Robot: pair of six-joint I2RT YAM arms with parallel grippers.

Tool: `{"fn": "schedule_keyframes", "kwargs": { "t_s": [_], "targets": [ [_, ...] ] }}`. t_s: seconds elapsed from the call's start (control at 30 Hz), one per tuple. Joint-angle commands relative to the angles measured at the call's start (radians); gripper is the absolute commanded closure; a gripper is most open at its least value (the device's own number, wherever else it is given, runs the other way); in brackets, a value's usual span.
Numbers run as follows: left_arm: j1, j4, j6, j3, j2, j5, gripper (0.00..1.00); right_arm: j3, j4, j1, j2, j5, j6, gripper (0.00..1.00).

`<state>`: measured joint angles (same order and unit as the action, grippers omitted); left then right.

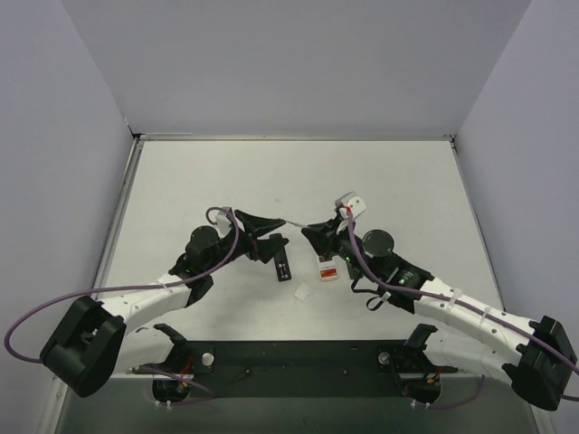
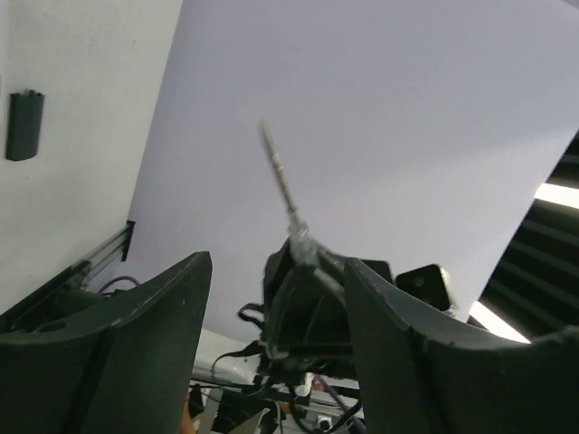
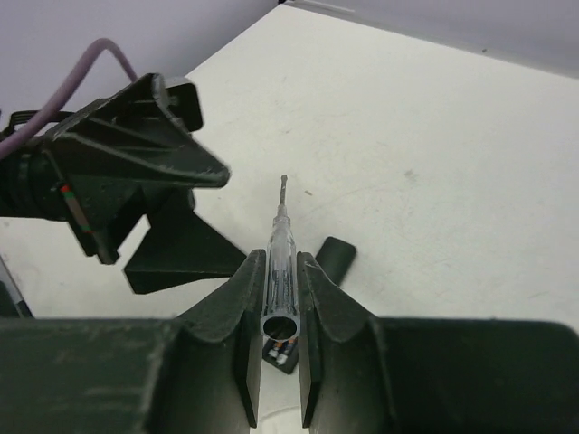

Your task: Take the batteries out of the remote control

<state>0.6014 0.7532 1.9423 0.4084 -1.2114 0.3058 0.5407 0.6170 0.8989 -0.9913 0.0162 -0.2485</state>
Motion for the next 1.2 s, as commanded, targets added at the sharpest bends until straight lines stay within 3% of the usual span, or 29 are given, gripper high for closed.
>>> {"fn": "schedule_keyframes", "kwargs": {
  "t_s": [0.0,0.03,0.13,0.27,0.4,0.5,0.8,1.0,1.17],
  "targets": [
    [-0.049,-0.311,-0.268,0.056,0.101,0.102,0.29,0.108,-0.231,-0.144,0.069,-0.186,0.158,1.0],
    [-0.066,-0.396,-0.36,0.064,0.108,0.116,0.29,0.128,-0.268,-0.162,0.071,-0.273,0.202,1.0],
    [-0.153,-0.489,-0.513,0.092,0.095,0.191,0.29,0.178,-0.414,-0.187,0.056,-0.349,0.326,1.0],
    [-0.279,-0.63,-0.724,0.187,-0.02,0.298,0.29,0.22,-0.591,-0.184,0.013,-0.559,0.488,1.0],
    [-0.304,-0.867,-1.003,0.366,-0.187,0.344,0.26,0.216,-0.612,-0.181,-0.017,-0.656,0.581,1.0],
    [-0.302,-0.98,-1.123,0.499,-0.321,0.383,0.26,0.209,-0.603,-0.181,-0.05,-0.688,0.649,1.0],
    [-0.301,-1.019,-1.259,0.579,-0.467,0.317,0.26,0.318,-0.695,-0.173,-0.196,-0.682,0.813,1.0],
    [-0.281,-0.97,-1.298,0.58,-0.563,0.415,0.26,0.321,-0.697,-0.167,-0.221,-0.697,0.91,1.0],
    [-0.267,-0.968,-1.295,0.598,-0.6,0.409,0.27,0.283,-0.635,-0.135,-0.222,-0.651,0.992,1.0]
  ]
}}
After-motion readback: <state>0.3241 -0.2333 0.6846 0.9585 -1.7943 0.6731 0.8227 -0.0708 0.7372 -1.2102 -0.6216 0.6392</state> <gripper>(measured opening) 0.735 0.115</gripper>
